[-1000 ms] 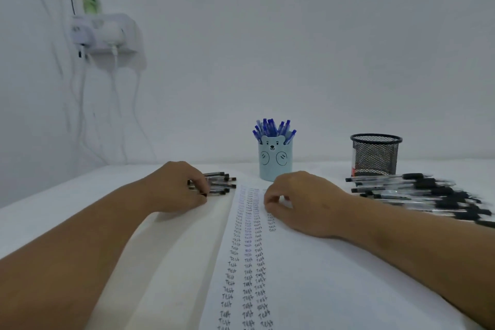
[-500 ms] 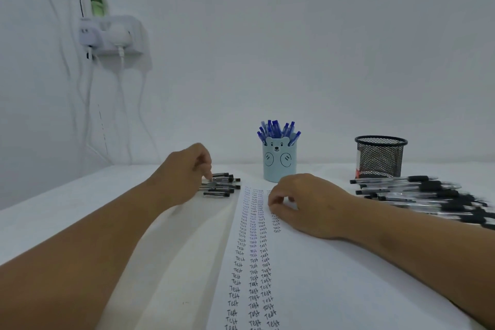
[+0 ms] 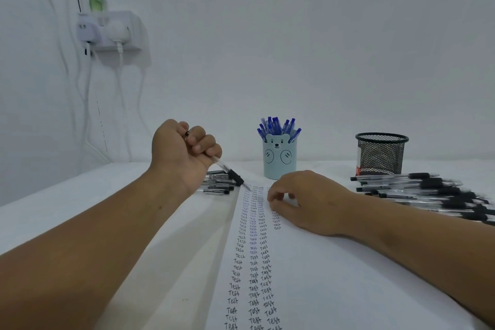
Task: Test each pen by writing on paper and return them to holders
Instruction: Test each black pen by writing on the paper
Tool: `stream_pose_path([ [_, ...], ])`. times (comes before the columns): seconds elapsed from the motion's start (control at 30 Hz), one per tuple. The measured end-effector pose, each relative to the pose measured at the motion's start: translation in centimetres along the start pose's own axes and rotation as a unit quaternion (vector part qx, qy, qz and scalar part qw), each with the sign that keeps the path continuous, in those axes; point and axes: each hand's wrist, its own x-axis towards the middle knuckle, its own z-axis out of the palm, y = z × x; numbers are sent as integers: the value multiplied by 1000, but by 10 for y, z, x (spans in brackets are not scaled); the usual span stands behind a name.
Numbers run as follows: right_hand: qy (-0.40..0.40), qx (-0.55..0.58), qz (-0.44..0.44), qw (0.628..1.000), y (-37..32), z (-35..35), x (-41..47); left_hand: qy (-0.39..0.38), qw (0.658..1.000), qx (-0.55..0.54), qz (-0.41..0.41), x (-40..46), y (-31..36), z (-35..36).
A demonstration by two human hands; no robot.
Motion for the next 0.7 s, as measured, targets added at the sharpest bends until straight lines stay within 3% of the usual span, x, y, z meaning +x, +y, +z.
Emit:
stream_pose_path([
  [0.17, 39, 10, 6, 999, -6, -8, -8, -31, 997, -49, -41, -5, -6, 0],
  [0.4, 248, -108, -148, 951, -19, -8, 4, -94, 991, -37, -88, -18, -24, 12],
  [0.53, 197, -28, -15, 980, -15, -14, 4, -92, 988, 96, -75, -14, -25, 7],
  [0.63, 186, 109, 68, 974, -7, -16, -1, -127, 936, 321, -73, -6, -28, -8],
  [0.7, 162, 261, 94, 947, -10, -18, -5, -191, 837, 509, -60, -6, -31, -19],
])
